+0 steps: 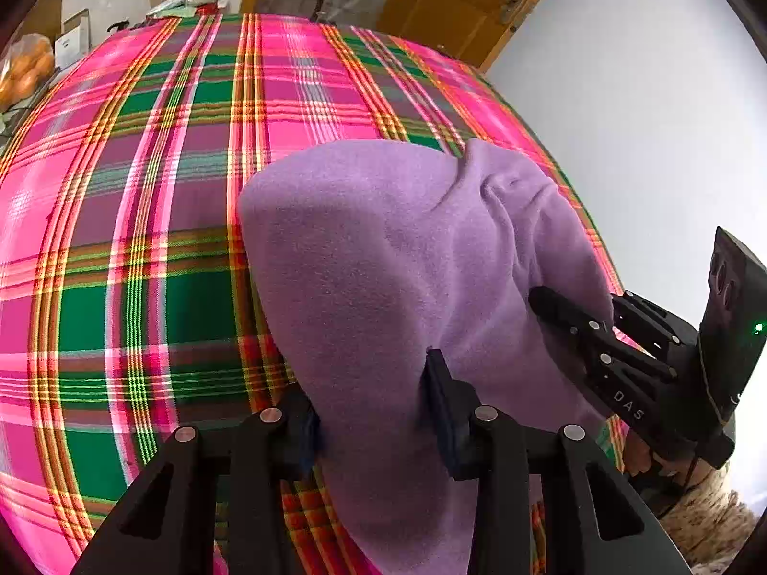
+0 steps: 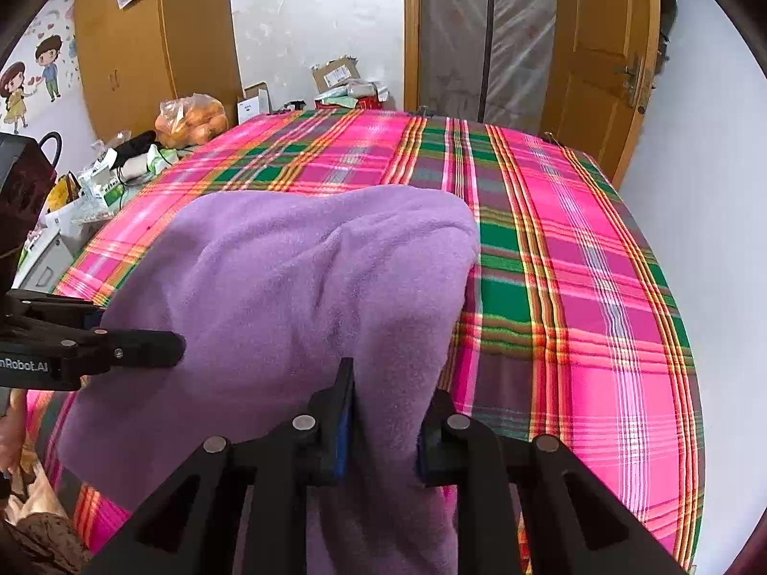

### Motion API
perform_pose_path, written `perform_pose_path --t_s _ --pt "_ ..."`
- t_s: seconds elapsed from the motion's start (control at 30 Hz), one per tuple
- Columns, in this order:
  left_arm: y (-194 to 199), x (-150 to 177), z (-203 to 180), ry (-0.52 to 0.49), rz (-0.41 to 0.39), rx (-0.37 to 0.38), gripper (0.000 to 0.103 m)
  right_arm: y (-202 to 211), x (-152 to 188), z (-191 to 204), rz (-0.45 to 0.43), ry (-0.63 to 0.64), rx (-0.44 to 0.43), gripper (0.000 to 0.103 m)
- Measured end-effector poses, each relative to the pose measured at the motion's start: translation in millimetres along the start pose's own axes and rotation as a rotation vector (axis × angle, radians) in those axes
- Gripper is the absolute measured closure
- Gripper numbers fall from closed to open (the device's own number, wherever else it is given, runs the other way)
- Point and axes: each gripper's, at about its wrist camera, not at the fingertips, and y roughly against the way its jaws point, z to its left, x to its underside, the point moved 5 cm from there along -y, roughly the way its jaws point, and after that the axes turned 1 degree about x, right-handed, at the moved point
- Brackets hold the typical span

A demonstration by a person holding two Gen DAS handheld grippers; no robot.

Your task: Fold clothes

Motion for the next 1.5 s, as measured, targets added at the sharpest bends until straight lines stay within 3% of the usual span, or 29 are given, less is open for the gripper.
perform_pose_path --t_s 0.23,0.6,1.1,1.3,1.5 --pt "23 -17 13 0.011 -0.066 -0.007 0.065 3 -29 19 -0.036 0.002 -0.039 0.083" --pt "41 -62 83 0.113 -0.121 -0.082 0.065 -44 -84 68 -0.022 0.005 -0.143 0.083" --pt "37 -121 170 0.222 -0.126 -0.168 0.064 -119 -152 104 0.015 -0.077 -0.218 0.083" --pt "37 -142 186 0.204 -0.134 -0.223 0.064 -139 -170 110 0.016 -0.107 -0.221 0.083" --pt "31 -160 205 0.224 -0.122 -0.225 0.064 -160 -180 111 0.024 -0.123 -0.231 0.083"
